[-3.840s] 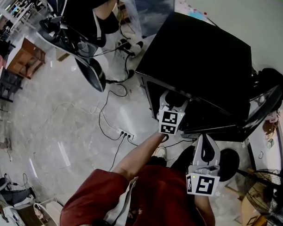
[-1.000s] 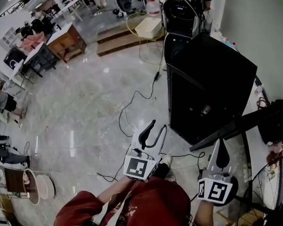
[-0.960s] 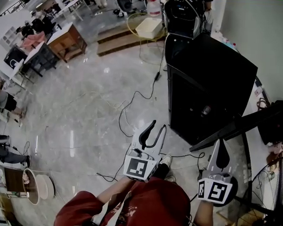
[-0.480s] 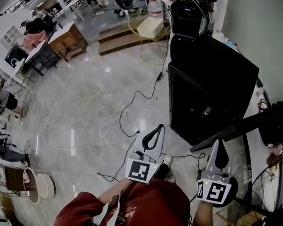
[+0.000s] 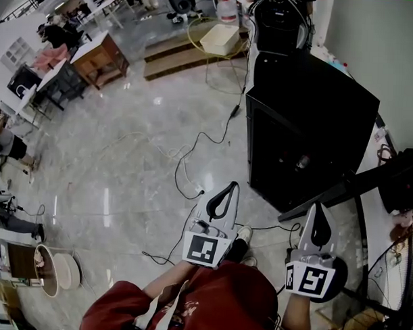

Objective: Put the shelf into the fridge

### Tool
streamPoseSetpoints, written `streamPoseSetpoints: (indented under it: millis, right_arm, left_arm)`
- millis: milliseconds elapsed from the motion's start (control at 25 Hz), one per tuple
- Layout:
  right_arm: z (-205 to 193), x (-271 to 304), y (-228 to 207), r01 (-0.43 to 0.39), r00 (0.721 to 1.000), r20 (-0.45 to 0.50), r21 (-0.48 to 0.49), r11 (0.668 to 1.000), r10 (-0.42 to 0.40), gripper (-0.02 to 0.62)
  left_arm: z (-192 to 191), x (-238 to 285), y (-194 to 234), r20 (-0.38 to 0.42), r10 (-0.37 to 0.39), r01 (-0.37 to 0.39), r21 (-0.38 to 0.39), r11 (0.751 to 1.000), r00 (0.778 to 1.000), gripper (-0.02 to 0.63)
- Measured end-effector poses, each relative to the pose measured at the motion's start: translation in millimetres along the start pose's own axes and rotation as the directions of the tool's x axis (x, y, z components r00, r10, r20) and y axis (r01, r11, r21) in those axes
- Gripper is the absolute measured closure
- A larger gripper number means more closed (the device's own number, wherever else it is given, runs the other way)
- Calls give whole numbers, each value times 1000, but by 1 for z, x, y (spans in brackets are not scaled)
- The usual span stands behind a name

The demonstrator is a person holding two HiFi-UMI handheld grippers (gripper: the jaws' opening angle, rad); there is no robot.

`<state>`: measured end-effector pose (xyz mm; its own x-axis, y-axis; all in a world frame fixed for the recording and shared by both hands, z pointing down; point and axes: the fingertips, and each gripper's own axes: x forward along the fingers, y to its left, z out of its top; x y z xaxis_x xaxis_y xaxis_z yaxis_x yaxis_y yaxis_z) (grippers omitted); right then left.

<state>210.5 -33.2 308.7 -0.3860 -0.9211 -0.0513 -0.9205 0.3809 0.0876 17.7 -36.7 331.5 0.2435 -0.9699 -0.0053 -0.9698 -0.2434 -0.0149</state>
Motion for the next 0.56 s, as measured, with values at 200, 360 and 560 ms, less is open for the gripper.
streamPoseSetpoints:
  millis: [200, 360, 560]
  right_arm:
    - [-1, 3, 2, -11, 1000, 0, -4, 1000, 11, 595]
    - [-2, 4, 4, -24, 1000, 1, -4, 1000, 24, 595]
    - [-1, 6, 8, -35, 999, -2, -4, 999, 35, 595]
  left_arm:
    - [-1, 1, 3, -7, 9, -9, -3, 1000, 1000, 603]
    - [-2, 2, 3, -2, 11, -11, -2, 1000, 1000, 602]
    - [-1, 0, 5, -4, 14, -14, 1, 1000, 1000, 603]
